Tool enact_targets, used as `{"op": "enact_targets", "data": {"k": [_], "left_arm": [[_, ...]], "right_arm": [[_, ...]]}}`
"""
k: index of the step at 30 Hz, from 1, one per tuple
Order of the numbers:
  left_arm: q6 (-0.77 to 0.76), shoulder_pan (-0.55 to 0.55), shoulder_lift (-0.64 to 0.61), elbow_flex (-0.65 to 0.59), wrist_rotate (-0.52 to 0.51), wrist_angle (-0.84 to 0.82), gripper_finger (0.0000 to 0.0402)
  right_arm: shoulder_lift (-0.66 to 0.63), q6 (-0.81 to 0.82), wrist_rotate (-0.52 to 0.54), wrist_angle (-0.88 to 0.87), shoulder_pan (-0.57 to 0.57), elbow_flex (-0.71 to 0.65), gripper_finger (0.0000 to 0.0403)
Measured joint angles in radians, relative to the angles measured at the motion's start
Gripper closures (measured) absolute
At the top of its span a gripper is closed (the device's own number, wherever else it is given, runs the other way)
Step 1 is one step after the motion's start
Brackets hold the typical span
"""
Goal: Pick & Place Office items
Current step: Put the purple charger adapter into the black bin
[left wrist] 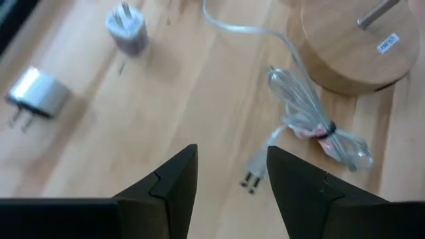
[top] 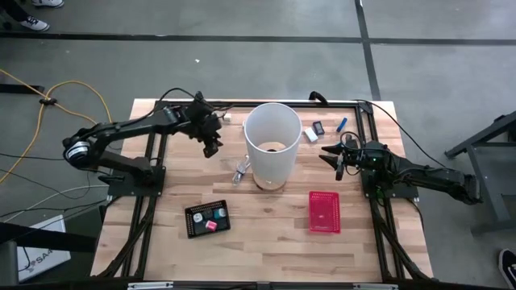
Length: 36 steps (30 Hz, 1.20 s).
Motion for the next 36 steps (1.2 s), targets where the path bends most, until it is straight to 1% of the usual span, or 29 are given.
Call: {"op": "enact_targets", "data": {"k": [5,15,21,26,29,32,36], "left_arm": [[0.026,0.02,0.048,0.0,0.007,0.075,0.0227],[0.033,0.13,0.244,0.001,0.178,0.315,0.0225],[0.031,0.16,0.312,0.011,0.224,0.403,0.0205],[0.03,0.164,0.312,0.029,0.228,0.406,0.0178],[0.041,0.173,0.312,0.039,0.223,0.436,0.0167],[0.101,0.173,0.312,0.049,0.173,0.45,0.0164],[0.214,0.164,0.312,0.062,0.133,0.437,0.0164]], "right_arm": [[0.0,0.0,0.0,0.0,0.0,0.0,0.0243],[0.0,0.0,0.0,0.0,0.0,0.0,0.0243],[0.0,0.0,0.0,0.0,0.0,0.0,0.0243],[0.0,0.0,0.0,0.0,0.0,0.0,0.0243],[0.0,0.0,0.0,0.0,0.0,0.0,0.0243],[0.0,0.0,0.0,0.0,0.0,0.0,0.0243],[0.0,0.0,0.0,0.0,0.0,0.0,0.0243]]}}
